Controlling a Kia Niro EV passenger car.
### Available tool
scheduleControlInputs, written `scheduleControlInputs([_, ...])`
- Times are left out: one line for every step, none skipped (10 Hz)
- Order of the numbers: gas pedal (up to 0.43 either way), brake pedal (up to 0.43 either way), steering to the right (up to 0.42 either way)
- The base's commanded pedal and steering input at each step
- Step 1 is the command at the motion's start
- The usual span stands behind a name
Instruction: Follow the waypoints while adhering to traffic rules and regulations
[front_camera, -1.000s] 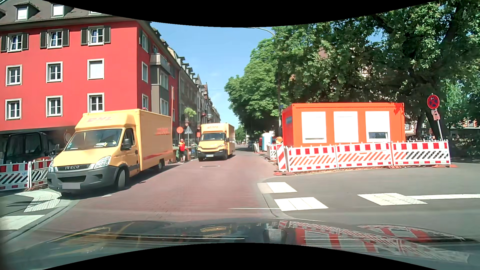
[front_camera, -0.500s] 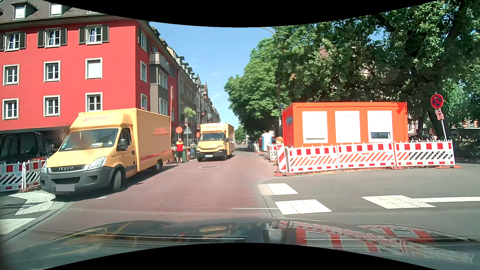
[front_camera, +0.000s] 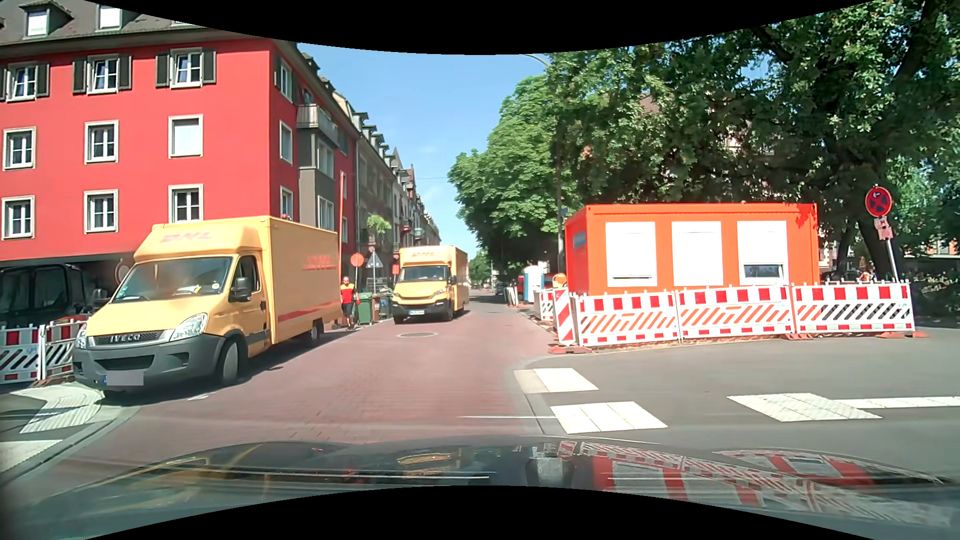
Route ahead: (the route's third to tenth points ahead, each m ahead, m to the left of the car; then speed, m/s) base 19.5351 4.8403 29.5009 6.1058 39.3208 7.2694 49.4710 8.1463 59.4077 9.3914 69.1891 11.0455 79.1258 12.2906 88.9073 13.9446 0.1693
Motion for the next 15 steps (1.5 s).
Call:
scheduleControlInputs([0.000, 0.159, 0.008])
scheduleControlInputs([0.000, 0.159, 0.008])
scheduleControlInputs([0.000, 0.159, 0.009])
scheduleControlInputs([0.000, 0.159, 0.010])
scheduleControlInputs([0.000, 0.159, 0.009])
scheduleControlInputs([0.000, 0.159, 0.010])
scheduleControlInputs([0.000, 0.159, 0.010])
scheduleControlInputs([0.000, 0.165, 0.010])
scheduleControlInputs([0.000, 0.159, 0.010])
scheduleControlInputs([0.000, 0.055, 0.010])
scheduleControlInputs([0.000, 0.000, 0.009])
scheduleControlInputs([0.000, 0.000, 0.004])
scheduleControlInputs([0.000, 0.000, -0.006])
scheduleControlInputs([0.000, 0.000, -0.018])
scheduleControlInputs([0.000, 0.000, -0.024])
